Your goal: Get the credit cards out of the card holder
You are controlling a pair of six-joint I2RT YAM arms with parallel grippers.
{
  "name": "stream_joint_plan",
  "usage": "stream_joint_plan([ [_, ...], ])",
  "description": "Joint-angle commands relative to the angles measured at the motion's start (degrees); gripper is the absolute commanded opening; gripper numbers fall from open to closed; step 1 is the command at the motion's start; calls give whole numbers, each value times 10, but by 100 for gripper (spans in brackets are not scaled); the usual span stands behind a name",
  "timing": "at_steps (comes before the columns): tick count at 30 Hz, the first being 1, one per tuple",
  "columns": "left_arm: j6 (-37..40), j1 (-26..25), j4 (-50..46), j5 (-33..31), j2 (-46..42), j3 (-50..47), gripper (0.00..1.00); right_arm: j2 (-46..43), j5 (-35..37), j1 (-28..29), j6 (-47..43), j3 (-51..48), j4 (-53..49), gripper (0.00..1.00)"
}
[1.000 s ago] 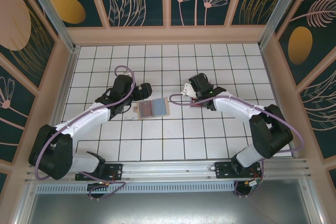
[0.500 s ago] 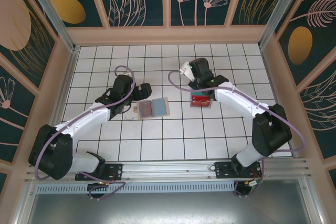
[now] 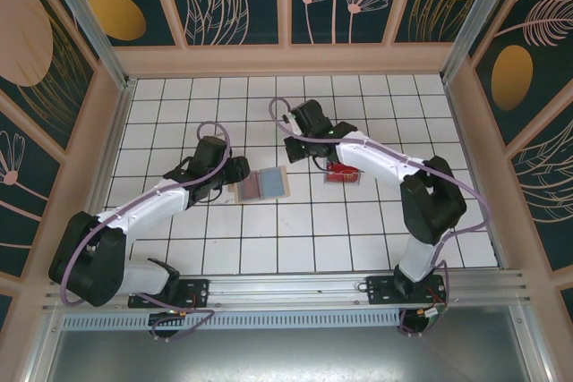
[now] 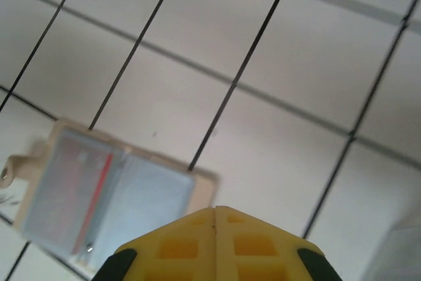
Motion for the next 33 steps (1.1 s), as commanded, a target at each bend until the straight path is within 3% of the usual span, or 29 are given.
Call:
stream_joint_plan([
  [1,-14,2,-20,26,7,-11,46,20,-79,9,97,-28,37,0],
  [16,-19,2,-22,84,90,-7,37,89,-49,23,139,-73,54,0],
  [27,-14,2,-41,66,127,3,43,107,-20,31,149,-71,40,0],
  [33,-13,3,-17,89,129,0,42,110,-23,34,150,-71,40,0],
])
